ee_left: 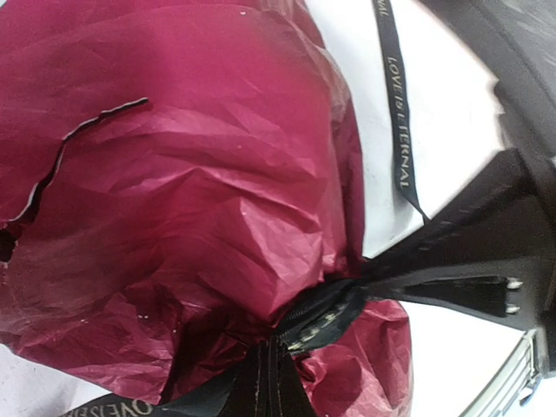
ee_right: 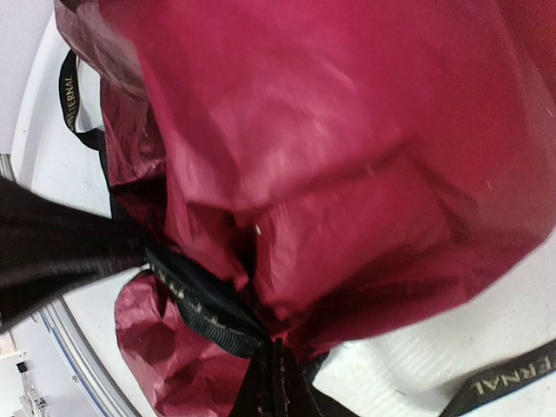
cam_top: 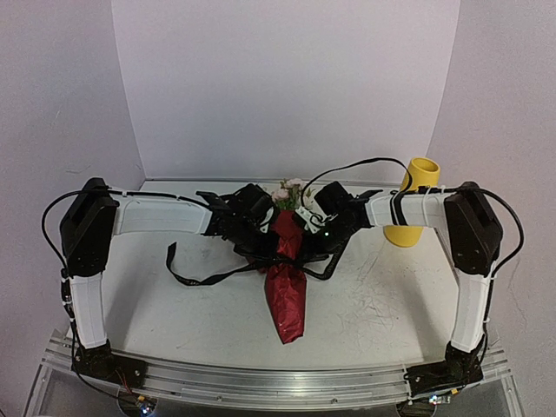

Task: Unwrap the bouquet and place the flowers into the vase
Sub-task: Untie the ribbon from the wrapping paper.

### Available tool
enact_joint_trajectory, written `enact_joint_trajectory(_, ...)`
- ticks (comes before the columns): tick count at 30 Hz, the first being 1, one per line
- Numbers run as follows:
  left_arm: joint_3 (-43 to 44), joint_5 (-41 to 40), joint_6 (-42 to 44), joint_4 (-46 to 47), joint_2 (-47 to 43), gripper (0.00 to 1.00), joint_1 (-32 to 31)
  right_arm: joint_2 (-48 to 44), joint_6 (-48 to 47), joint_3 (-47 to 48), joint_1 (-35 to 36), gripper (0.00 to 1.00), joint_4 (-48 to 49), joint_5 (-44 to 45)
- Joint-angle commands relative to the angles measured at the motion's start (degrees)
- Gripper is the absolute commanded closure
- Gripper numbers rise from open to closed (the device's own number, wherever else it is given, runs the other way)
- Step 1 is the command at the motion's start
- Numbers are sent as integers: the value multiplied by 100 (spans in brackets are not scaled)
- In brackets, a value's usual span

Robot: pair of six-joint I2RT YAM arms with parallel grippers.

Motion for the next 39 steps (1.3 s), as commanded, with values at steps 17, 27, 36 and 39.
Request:
enact_joint_trajectory(17, -671, -341, -283, 95, -576, 99, -6, -760, 117, -859, -209, 92, -206, 512)
enact_joint_trajectory(27, -328, -226, -245, 103, -619, 98, -7, -937, -322, -555, -188, 68, -21, -186)
enact_joint_trajectory(36, -89, -164, -251, 103, -475, 99, -6, -505, -261, -24, -13, 67, -21, -321)
enact_joint_trajectory(39, 7, -182, -231, 106, -406, 100, -7, -376, -257, 122, 8, 65, -23, -325)
